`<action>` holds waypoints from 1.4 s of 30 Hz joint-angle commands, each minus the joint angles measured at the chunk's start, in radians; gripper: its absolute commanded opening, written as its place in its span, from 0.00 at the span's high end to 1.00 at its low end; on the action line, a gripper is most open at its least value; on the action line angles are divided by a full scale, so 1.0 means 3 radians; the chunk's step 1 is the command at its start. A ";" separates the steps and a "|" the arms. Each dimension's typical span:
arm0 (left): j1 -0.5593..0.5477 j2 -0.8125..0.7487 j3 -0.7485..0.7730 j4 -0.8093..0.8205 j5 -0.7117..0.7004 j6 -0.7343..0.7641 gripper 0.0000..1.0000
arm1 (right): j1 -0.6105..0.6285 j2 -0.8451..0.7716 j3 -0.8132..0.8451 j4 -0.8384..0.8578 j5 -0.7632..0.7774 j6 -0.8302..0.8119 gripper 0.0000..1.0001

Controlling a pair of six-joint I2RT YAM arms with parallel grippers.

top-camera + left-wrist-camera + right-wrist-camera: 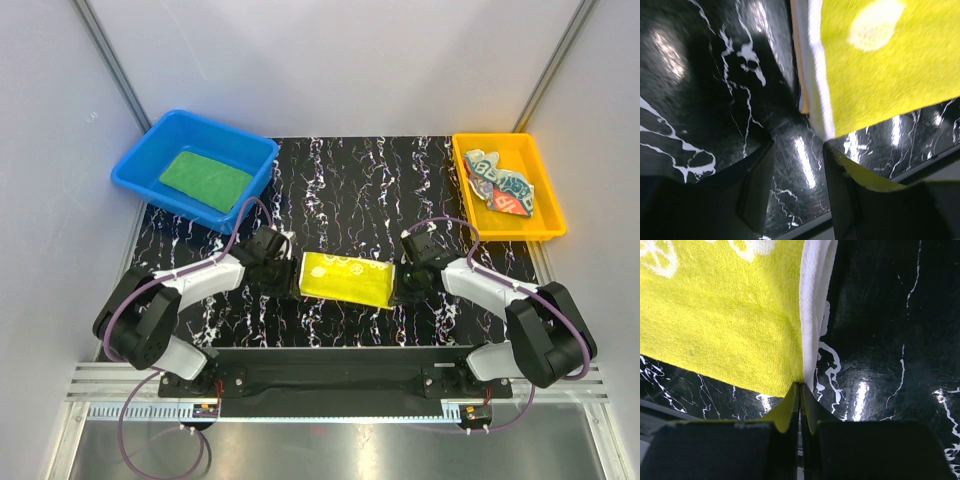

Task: Fold and stack the towels
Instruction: Neatly place the folded towel into the bin

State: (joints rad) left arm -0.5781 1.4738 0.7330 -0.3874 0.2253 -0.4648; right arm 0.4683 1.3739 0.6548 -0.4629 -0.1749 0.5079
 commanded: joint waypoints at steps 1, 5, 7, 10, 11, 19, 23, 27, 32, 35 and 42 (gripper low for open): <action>0.0004 0.0006 0.0052 0.0279 -0.0070 -0.0117 0.51 | 0.0004 -0.0034 0.0011 0.0148 -0.0051 0.0066 0.96; 0.0010 -0.0111 0.0164 0.0105 -0.0224 -0.0123 0.51 | -0.0001 -0.0284 0.0118 -0.0047 0.0005 0.0051 0.96; 0.0025 -0.0259 0.0236 0.0049 -0.0245 -0.0117 0.50 | -0.0001 -0.0448 0.0179 -0.0159 0.0010 0.0040 0.94; 0.0061 -0.0357 0.0358 -0.0002 -0.0235 -0.0097 0.48 | -0.0001 -0.0611 0.0226 -0.0216 -0.0010 0.0020 0.92; 0.0071 -0.0357 0.0384 -0.0002 -0.0224 -0.0097 0.48 | -0.0006 -0.0642 0.0231 -0.0221 -0.0015 0.0020 0.92; 0.0168 0.0215 0.0589 0.0217 0.0021 -0.0112 0.47 | -0.0001 -0.0765 0.0251 -0.0144 -0.0087 -0.0011 0.89; 0.0163 0.0517 0.0589 0.0314 0.0037 -0.0138 0.48 | -0.0006 -0.0775 0.0251 -0.0124 -0.0066 -0.0062 0.88; 0.0163 0.0701 0.0574 0.0330 -0.0004 -0.0153 0.49 | -0.0001 -0.0760 0.0241 -0.0093 -0.0051 -0.0087 0.88; 0.0163 0.0707 0.0548 0.0289 -0.0086 -0.0128 0.50 | -0.0001 -0.0699 0.0261 -0.0052 -0.0061 -0.0103 0.88; 0.0163 0.0722 0.0548 0.0315 -0.0020 -0.0153 0.52 | -0.0001 -0.0653 0.0302 -0.0032 -0.0066 -0.0118 0.88; 0.0132 0.0799 0.0451 0.0447 0.0108 -0.0250 0.55 | -0.0001 -0.0576 0.0308 0.0045 -0.0117 -0.0118 0.88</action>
State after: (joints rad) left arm -0.5297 1.6699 0.8963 -0.2729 0.2447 -0.5278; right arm 0.4683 1.2003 0.7139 -0.4892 -0.1890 0.4892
